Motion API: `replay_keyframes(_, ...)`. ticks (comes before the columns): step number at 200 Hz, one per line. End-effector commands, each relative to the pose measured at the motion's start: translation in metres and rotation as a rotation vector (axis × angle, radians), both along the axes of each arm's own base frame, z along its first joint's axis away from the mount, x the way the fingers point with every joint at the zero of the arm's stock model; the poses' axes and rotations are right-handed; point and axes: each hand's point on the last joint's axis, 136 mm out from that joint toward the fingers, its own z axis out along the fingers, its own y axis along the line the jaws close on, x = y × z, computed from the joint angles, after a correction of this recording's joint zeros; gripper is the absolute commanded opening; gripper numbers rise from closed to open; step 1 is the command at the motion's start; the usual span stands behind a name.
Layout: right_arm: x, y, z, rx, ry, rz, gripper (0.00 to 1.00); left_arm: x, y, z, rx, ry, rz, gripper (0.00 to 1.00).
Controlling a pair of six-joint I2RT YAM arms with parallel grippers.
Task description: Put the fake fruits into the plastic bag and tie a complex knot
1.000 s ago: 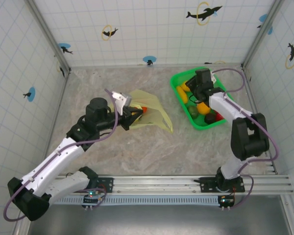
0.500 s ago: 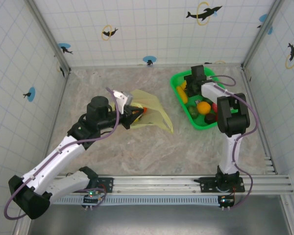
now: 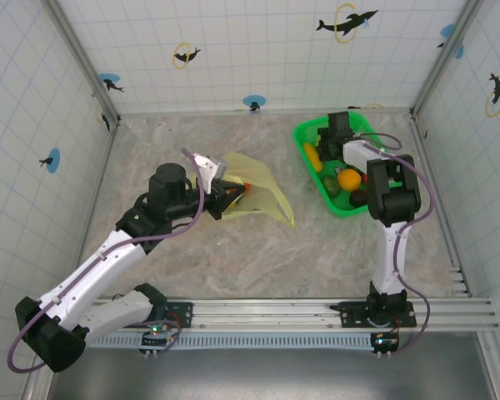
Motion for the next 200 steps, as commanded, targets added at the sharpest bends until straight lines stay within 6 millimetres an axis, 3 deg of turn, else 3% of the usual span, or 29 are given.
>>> replay_keyframes(1, -0.001, -0.006, -0.013, -0.006, 0.020, -0.010, 0.61, 0.004, 0.002, 0.013, -0.008, -0.046, 0.007, 0.00)
replay_keyframes(28, -0.003, -0.009, -0.003, -0.027, 0.008, -0.003, 0.51, 0.003, 0.003, 0.016, -0.016, -0.052, 0.013, 0.00)
replay_keyframes(54, -0.005, -0.013, 0.018, -0.063, -0.028, 0.011, 0.42, 0.002, 0.005, 0.018, -0.018, -0.057, 0.015, 0.00)
replay_keyframes(81, -0.008, -0.021, 0.045, -0.129, -0.081, 0.045, 0.40, 0.001, 0.005, 0.021, -0.022, -0.065, 0.017, 0.00)
replay_keyframes(121, -0.017, -0.037, 0.078, -0.252, -0.083, 0.085, 0.46, 0.001, 0.008, 0.026, -0.025, -0.082, 0.032, 0.00)
replay_keyframes(133, -0.019, -0.045, 0.082, -0.291, -0.068, 0.084, 0.52, 0.002, 0.009, 0.028, -0.022, -0.088, 0.036, 0.00)
replay_keyframes(157, -0.019, -0.056, 0.068, -0.278, 0.006, 0.088, 0.65, 0.002, 0.010, 0.029, -0.020, -0.092, 0.041, 0.00)
replay_keyframes(200, -0.005, -0.057, 0.049, -0.290, 0.079, 0.115, 0.75, 0.002, 0.011, 0.028, -0.017, -0.090, 0.046, 0.00)
